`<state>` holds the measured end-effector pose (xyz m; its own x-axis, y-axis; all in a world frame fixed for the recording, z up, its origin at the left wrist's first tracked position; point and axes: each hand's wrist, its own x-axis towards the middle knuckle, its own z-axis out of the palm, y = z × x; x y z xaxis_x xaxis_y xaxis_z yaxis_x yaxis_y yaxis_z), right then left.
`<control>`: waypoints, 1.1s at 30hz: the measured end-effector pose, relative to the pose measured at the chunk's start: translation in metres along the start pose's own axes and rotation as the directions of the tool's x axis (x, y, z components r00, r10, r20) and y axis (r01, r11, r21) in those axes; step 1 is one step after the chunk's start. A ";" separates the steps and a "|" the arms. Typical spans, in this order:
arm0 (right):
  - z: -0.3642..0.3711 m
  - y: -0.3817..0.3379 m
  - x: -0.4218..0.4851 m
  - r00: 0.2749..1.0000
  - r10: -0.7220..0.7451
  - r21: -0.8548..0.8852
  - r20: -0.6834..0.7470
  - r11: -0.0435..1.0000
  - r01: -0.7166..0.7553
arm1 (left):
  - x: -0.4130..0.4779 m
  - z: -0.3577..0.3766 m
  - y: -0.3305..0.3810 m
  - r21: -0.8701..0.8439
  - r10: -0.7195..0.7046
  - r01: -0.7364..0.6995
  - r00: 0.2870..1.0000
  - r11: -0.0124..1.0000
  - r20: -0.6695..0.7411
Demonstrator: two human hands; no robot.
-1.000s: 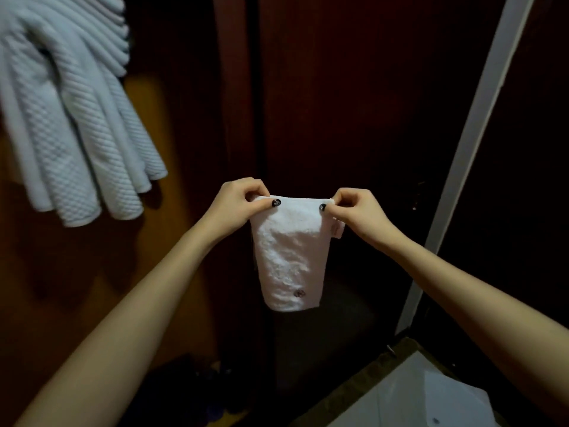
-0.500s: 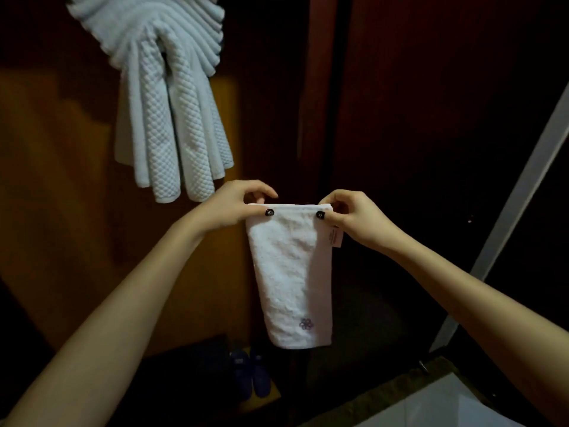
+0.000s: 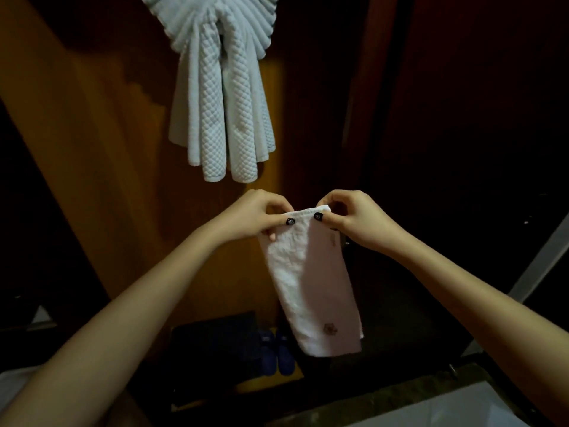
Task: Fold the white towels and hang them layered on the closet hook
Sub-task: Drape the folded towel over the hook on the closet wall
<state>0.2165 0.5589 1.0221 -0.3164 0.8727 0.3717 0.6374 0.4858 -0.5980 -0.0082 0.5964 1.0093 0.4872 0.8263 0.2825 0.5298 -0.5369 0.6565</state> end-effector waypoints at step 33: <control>0.026 -0.019 0.008 1.000 -0.025 0.688 0.011 0.725 0.010 | -0.031 -0.016 0.035 -0.269 0.152 -0.207 0.966 0.941 -0.209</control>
<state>0.1834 0.5578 1.0186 -0.3397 0.8610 0.3785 -0.0246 0.3941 -0.9187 -0.0158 0.5549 1.0348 0.4064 0.7519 0.5191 0.2107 -0.6300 0.7475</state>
